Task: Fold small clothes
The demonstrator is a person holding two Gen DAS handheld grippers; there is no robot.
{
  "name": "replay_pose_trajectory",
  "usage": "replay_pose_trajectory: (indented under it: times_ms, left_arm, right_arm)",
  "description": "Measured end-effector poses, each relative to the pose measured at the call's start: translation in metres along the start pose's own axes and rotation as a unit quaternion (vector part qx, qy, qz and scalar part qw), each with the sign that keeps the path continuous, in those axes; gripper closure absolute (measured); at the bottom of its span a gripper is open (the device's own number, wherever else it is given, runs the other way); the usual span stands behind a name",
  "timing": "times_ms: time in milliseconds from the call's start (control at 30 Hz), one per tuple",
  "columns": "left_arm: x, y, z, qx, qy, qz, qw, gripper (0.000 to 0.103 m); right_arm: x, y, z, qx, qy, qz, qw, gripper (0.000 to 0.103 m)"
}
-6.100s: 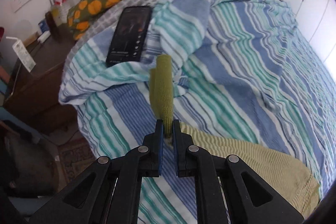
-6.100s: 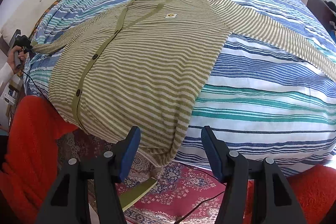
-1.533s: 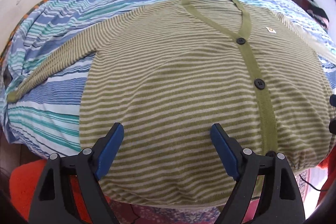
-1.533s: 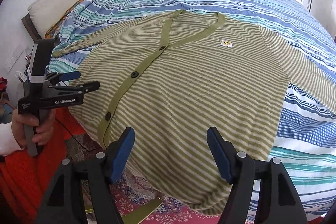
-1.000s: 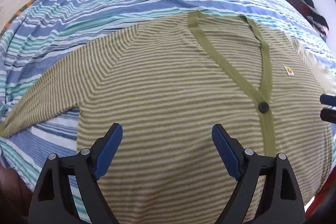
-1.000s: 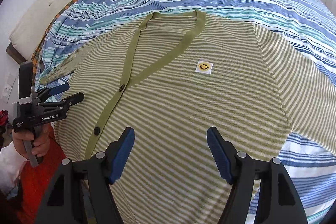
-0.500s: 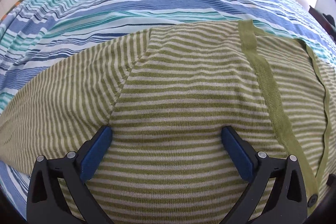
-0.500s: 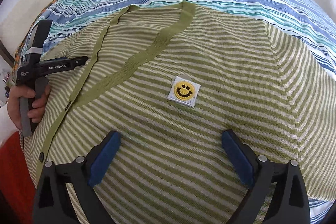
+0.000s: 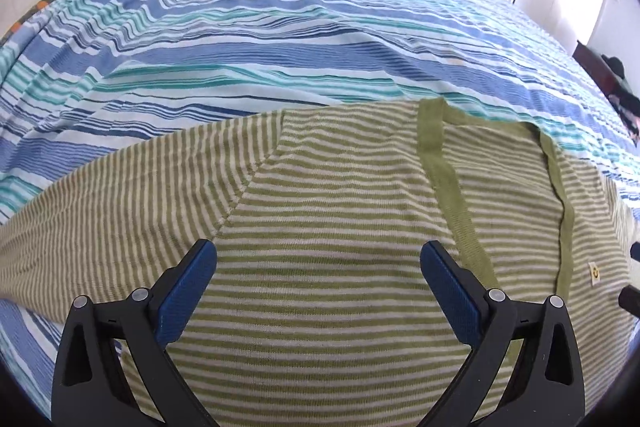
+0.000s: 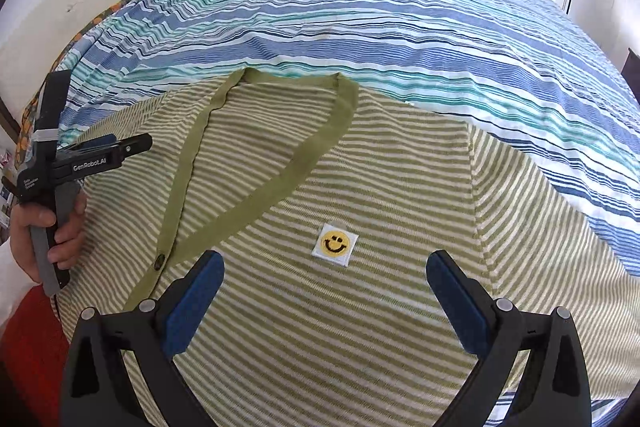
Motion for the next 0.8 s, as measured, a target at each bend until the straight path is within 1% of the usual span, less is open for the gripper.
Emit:
replay_pose_trajectory:
  times_ms: [67, 100, 133, 167, 200, 233, 333, 433, 500, 600, 667, 700, 767, 800]
  left_arm:
    - [-0.003, 0.003, -0.001, 0.014, -0.014, 0.006, 0.9998, 0.002]
    - [-0.009, 0.006, -0.003, 0.022, -0.017, 0.002, 0.9996, 0.002]
    - [-0.017, 0.01, -0.003, 0.03, -0.017, -0.004, 0.9994, 0.001]
    - [-0.025, 0.015, -0.005, 0.038, -0.016, -0.009, 0.9991, 0.001]
    - [-0.032, 0.021, -0.005, 0.046, -0.016, -0.013, 0.9987, 0.001]
    - [-0.039, 0.027, -0.004, 0.052, -0.016, -0.014, 0.9984, 0.001]
    - [-0.055, 0.046, -0.004, 0.049, -0.013, -0.011, 0.9986, 0.001]
    - [-0.066, 0.067, -0.004, 0.027, -0.004, -0.004, 0.9996, 0.001]
    - [-0.069, 0.081, -0.006, 0.021, -0.002, 0.003, 0.9998, 0.001]
    - [-0.064, 0.103, -0.012, 0.018, -0.002, 0.024, 0.9995, 0.001]
    - [-0.052, 0.117, -0.015, 0.02, -0.003, 0.043, 0.9989, 0.001]
    - [-0.046, 0.121, -0.016, 0.022, -0.004, 0.042, 0.9989, 0.0]
    - [-0.044, 0.127, -0.017, 0.031, 0.0, 0.02, 0.9993, 0.0]
    - [-0.042, 0.128, -0.018, 0.037, 0.003, 0.014, 0.9992, 0.0]
  right_arm:
    - [0.021, -0.002, -0.014, 0.017, 0.022, 0.018, 0.999, 0.003]
    - [0.035, 0.003, -0.022, 0.03, 0.032, 0.038, 0.998, 0.002]
    - [0.053, 0.011, -0.029, 0.045, 0.034, 0.07, 0.996, 0.001]
    - [0.064, 0.018, -0.033, 0.05, 0.027, 0.08, 0.995, 0.0]
    - [0.063, 0.019, -0.032, 0.039, 0.031, 0.056, 0.997, 0.0]
    - [0.061, 0.019, -0.03, 0.029, 0.036, 0.049, 0.998, 0.0]
    - [0.048, 0.013, -0.025, 0.024, 0.043, 0.061, 0.997, 0.001]
    - [0.017, 0.013, -0.012, 0.024, 0.042, 0.041, 0.998, 0.001]
    - [-0.007, 0.021, 0.003, 0.005, 0.045, 0.024, 0.999, 0.001]
    - [-0.036, 0.046, 0.027, -0.012, 0.052, 0.004, 0.999, 0.001]
    - [-0.037, 0.066, 0.04, -0.019, 0.058, 0.002, 0.998, 0.001]
    - [-0.03, 0.078, 0.043, -0.021, 0.061, 0.013, 0.998, 0.001]
    - [-0.004, 0.103, 0.042, -0.018, 0.06, 0.051, 0.997, 0.0]
    - [0.004, 0.113, 0.038, -0.014, 0.053, 0.044, 0.998, 0.0]
Point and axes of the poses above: each gripper's, at about its wrist camera, not at the fingertips, and x roughly the way its jaws point, z to its left, y to its underside, the point moved 3 cm from there along x, roughly the way its jaws point, and after that the axes turned 2 degrees about -x, right-handed, at the moved point
